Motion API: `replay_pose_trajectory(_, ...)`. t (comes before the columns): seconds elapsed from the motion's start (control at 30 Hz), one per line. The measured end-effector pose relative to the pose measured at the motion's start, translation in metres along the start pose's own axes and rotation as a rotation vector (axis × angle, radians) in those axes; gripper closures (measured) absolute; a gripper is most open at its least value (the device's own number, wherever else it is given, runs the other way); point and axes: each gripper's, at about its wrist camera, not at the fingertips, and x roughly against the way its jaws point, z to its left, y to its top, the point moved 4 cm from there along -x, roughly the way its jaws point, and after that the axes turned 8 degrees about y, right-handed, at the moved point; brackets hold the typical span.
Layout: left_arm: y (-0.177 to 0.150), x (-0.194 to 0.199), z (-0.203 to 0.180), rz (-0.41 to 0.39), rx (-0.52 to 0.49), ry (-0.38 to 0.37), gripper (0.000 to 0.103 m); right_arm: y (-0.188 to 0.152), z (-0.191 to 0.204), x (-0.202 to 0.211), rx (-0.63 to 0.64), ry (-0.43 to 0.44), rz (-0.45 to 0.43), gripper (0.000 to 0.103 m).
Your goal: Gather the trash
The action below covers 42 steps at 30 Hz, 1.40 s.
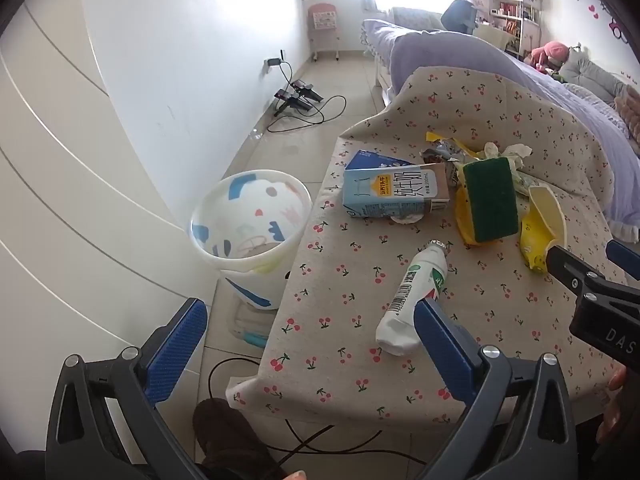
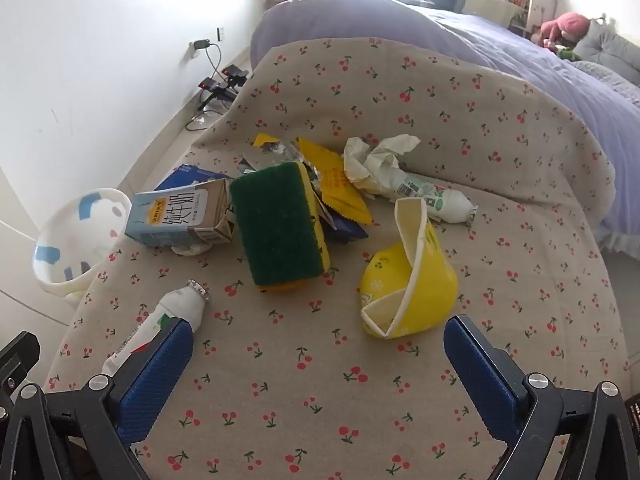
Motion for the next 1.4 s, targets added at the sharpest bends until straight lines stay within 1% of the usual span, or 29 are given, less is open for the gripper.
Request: replay_pose_trajectory(1.4, 0.0002, -0.0024, 0.0029, 0.004, 0.018, 0.0, 0.0, -0.0047, 0.0037, -0.0031, -0.005, 0.008, 0.015, 0.0)
